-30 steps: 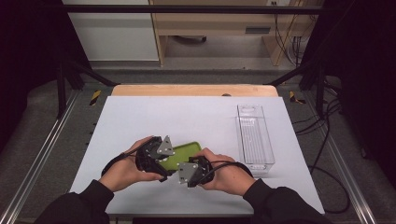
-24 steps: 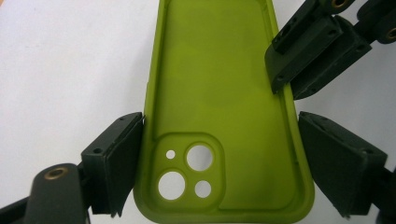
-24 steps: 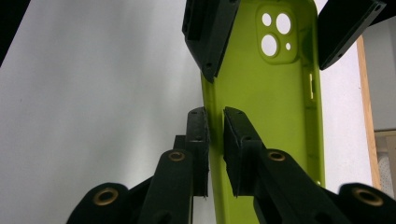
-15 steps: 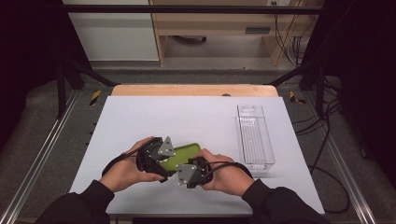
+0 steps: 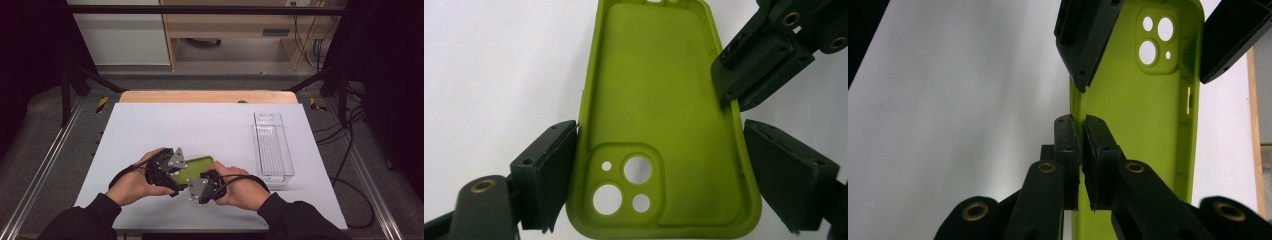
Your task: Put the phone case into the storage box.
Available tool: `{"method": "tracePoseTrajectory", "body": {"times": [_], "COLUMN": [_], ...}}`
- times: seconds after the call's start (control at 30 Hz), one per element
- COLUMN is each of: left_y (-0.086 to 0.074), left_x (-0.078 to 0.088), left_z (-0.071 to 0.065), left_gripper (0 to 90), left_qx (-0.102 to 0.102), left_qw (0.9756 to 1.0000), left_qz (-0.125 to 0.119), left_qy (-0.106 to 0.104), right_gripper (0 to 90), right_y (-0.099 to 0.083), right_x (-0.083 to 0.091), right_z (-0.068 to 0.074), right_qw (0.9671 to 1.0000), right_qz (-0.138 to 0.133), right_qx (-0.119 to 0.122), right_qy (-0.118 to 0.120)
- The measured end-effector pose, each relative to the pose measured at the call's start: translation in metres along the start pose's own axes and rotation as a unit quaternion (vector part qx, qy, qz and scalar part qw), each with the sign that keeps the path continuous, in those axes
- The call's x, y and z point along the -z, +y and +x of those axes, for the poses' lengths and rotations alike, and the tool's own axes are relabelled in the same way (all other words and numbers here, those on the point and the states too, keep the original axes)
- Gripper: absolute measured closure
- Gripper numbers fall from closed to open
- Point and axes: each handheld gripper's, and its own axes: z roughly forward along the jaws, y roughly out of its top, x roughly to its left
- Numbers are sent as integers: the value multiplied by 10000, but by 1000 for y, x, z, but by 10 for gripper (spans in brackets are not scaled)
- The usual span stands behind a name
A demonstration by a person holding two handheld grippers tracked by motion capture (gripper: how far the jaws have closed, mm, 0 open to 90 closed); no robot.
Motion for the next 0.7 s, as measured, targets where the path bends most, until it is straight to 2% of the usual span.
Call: {"method": "tracePoseTrajectory", "body": {"times": [0.03, 0.07, 0.13, 0.17, 0.2, 0.3, 0.4, 0.53, 0.7], "left_y": [0, 0, 0, 0, -1, -1, -2, -2, -2], "left_x": [0, -1, -2, -3, -3, -5, -5, -6, -7], "left_z": [0, -1, -2, -2, -2, -2, -2, -2, -2], "left_gripper": [160, 159, 156, 155, 154, 152, 149, 145, 133], "left_qx": [0, -11, -6, 8, 19, 63, 85, 145, 200], "left_qw": [10000, 10000, 10000, 10000, 10000, 9999, 9999, 9996, 9992], "left_qz": [0, -12, -27, -44, -42, -84, -106, -199, -314], "left_qy": [0, 19, 4, 5, -9, -72, -88, -143, -152], "right_gripper": [864, 866, 868, 869, 869, 870, 870, 871, 871], "right_y": [0, 0, -1, -1, -2, -3, -3, -4, -6], "right_x": [0, -1, -1, -2, -1, -1, -1, 0, -1], "right_z": [0, 1, 0, 1, -1, 0, 0, 1, -1], "right_qw": [10000, 10000, 10000, 9999, 9999, 9998, 9998, 9996, 9993], "right_qz": [20, 22, 39, 11, 34, 22, 27, 49, 27], "right_qx": [26, -69, 33, -68, 18, -59, -18, -111, -94], "right_qy": [23, 50, 82, 109, 112, 165, 189, 263, 358]}}
